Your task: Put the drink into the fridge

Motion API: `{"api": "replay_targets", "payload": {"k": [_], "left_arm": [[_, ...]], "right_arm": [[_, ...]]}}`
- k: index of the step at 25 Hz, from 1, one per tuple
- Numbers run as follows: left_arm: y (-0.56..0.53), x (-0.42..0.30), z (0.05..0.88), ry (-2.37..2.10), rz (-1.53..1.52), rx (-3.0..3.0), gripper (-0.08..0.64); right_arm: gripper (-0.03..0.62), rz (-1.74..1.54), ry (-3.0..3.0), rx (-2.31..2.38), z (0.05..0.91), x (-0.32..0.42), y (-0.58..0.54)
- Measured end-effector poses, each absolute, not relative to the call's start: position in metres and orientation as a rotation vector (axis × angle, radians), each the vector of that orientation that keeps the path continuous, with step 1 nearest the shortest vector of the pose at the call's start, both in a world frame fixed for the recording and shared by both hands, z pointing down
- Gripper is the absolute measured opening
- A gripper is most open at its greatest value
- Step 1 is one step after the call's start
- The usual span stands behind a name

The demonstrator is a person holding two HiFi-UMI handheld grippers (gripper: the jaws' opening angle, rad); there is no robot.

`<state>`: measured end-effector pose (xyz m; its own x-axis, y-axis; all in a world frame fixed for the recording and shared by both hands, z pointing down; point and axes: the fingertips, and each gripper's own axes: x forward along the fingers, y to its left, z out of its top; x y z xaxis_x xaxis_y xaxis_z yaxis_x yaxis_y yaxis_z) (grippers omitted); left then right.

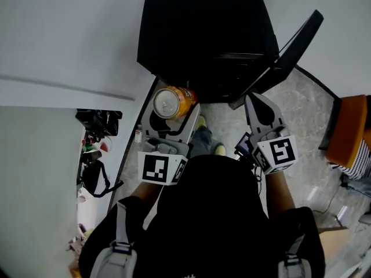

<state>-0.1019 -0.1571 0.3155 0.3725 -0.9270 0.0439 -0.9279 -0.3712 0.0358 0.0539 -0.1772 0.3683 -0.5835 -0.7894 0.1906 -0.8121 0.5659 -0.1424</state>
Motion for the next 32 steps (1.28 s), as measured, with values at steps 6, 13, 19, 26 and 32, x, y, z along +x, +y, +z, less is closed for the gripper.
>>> {"api": "replay_targets", "payload": {"k": [6,13,19,26,32], "left_arm": [[-0.180,-0.104,0.331,-1.706,0.055,2.546,0.330],[-0.198,-0.101,0.355,-1.679,0.103,2.531,0.330],[-0.208,-0.100,0.373,-1.656,0.133,2.517,0.330],[-0.214,-0.099,0.389,-1.623,0.150,2.507,0.330],[-0.222,-0.102,0.418,-1.598,0.212,2.488,0.330]], "right_arm": [[0.012,0.346,-2.657,1.353,0.375,0.046,-0.195],[0.012,0.362,-2.640,1.333,0.384,0.046,-0.206],[0.012,0.393,-2.576,1.341,0.389,0.051,-0.214],[0.012,0.376,-2.594,1.332,0.394,0.046,-0.216],[0.012,0.377,-2.570,1.357,0.396,0.044,-0.219]]}}
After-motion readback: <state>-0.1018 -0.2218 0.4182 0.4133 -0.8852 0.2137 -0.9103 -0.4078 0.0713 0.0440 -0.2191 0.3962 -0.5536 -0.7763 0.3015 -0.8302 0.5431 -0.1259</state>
